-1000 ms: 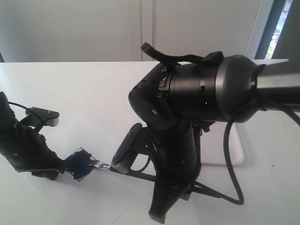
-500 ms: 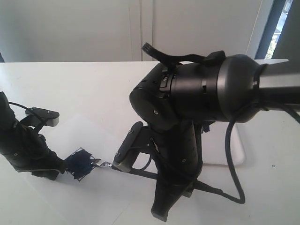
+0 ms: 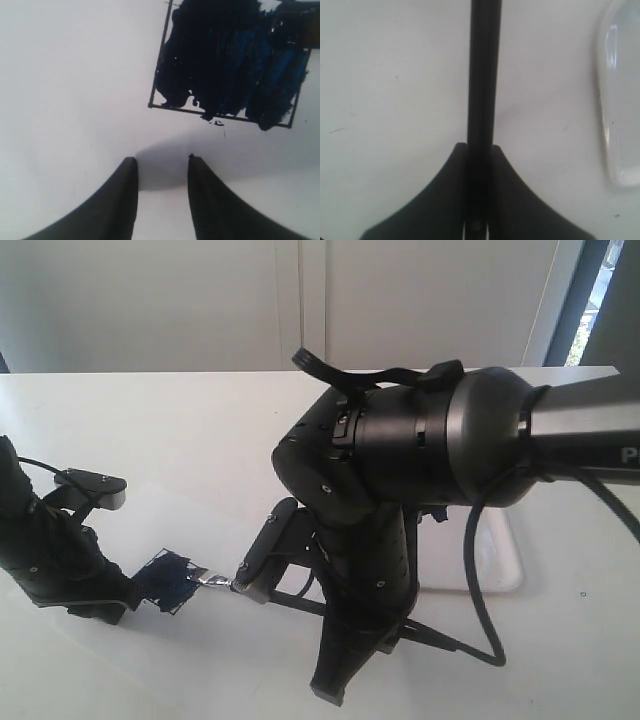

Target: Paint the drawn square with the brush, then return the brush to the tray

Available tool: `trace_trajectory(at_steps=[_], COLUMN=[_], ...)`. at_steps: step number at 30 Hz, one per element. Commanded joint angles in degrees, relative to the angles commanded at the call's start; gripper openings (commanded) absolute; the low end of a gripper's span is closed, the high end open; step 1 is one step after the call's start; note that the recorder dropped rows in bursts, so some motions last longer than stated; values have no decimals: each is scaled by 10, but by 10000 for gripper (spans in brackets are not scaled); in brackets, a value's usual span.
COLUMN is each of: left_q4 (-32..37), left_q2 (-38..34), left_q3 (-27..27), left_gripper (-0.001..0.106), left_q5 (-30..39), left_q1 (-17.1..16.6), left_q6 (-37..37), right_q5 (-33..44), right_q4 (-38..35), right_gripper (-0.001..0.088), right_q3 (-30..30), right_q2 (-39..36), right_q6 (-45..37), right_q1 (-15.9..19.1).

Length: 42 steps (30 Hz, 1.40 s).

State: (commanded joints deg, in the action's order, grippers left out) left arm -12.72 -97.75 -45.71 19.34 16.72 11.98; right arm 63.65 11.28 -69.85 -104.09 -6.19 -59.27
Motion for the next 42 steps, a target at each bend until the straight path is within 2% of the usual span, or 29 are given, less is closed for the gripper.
trace_trajectory(at_steps=[9,26,42], left_q4=[0,0,0], left_q2=[0,0,0], left_q3=[0,0,0], left_gripper=[397,397,397], left_q5=[4,-1,-2], left_q1=[0,0,0], left_q6=[0,0,-8], right_q5=[-44,-75,-4], right_q4=[25,27,26], right_gripper=[0,0,0], right_q3=[-2,-3,-3], right_q2=[-17,-17,-17], right_q6=[37,35,38], right_q1=[0,0,0])
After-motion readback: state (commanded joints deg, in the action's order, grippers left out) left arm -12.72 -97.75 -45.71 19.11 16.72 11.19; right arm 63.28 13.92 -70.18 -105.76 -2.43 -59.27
